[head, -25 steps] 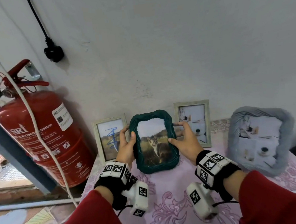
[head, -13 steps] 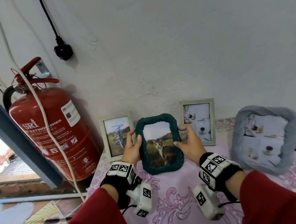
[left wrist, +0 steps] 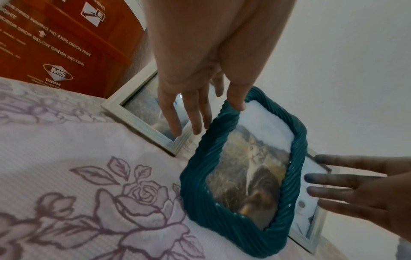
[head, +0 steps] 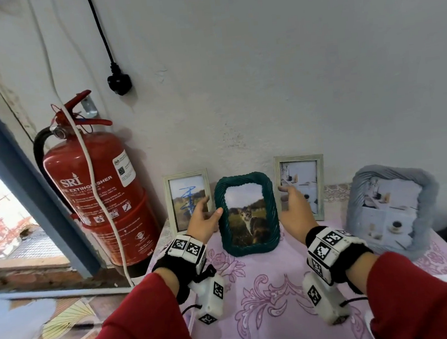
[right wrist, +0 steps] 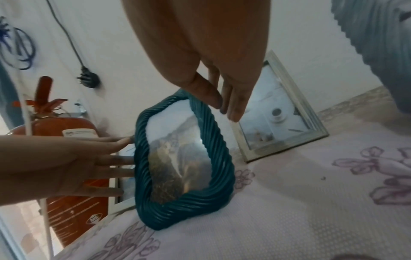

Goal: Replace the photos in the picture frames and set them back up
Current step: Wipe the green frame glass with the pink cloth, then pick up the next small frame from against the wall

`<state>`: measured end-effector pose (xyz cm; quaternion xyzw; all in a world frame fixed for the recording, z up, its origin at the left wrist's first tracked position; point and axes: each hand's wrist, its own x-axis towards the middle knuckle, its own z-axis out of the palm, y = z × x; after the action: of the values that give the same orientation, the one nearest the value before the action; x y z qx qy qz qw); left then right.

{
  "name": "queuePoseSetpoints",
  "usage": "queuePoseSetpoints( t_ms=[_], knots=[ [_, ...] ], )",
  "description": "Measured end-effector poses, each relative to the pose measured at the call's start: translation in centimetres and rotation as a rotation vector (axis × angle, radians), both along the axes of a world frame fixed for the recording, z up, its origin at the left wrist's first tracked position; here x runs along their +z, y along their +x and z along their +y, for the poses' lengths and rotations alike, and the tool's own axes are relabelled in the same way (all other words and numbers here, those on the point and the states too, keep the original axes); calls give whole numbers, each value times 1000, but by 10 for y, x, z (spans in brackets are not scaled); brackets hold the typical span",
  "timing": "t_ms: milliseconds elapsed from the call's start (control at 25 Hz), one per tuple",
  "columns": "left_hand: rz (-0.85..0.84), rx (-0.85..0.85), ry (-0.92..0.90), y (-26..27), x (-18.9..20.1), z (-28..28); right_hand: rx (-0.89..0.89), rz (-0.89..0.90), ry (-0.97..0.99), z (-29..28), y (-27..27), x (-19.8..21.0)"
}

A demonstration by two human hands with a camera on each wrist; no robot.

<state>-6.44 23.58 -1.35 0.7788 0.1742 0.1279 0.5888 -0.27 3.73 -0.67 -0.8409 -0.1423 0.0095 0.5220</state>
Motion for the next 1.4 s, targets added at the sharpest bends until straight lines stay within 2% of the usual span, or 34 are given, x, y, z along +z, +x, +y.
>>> queuePoseSetpoints(
  t_ms=[120, 320, 520, 680, 960, 1120, 1320, 1400],
  knots=[
    [-18, 74, 93, -10, 14, 16, -37, -221, -79, 9, -12, 19],
    [-103, 141, 165, -26, 44, 60, 109, -403, -110, 48, -18, 60],
    [-139, 158, 268, -19, 61, 106, 284, -417, -283, 101, 8, 78],
    [-132, 154, 306, 3, 58, 129, 340, -363, -565, 132, 40, 81],
    [-34, 113, 306, 34, 38, 151, 429, -340, -907, 169, 68, 78],
    [-22, 159, 308, 37, 27, 150, 380, -438, -829, 174, 66, 76],
    [-82, 142, 175, 15, 34, 140, 375, -550, -806, 166, 51, 84],
    [-116, 142, 233, 1, 44, 135, 387, -574, -773, 163, 43, 89]
  ],
)
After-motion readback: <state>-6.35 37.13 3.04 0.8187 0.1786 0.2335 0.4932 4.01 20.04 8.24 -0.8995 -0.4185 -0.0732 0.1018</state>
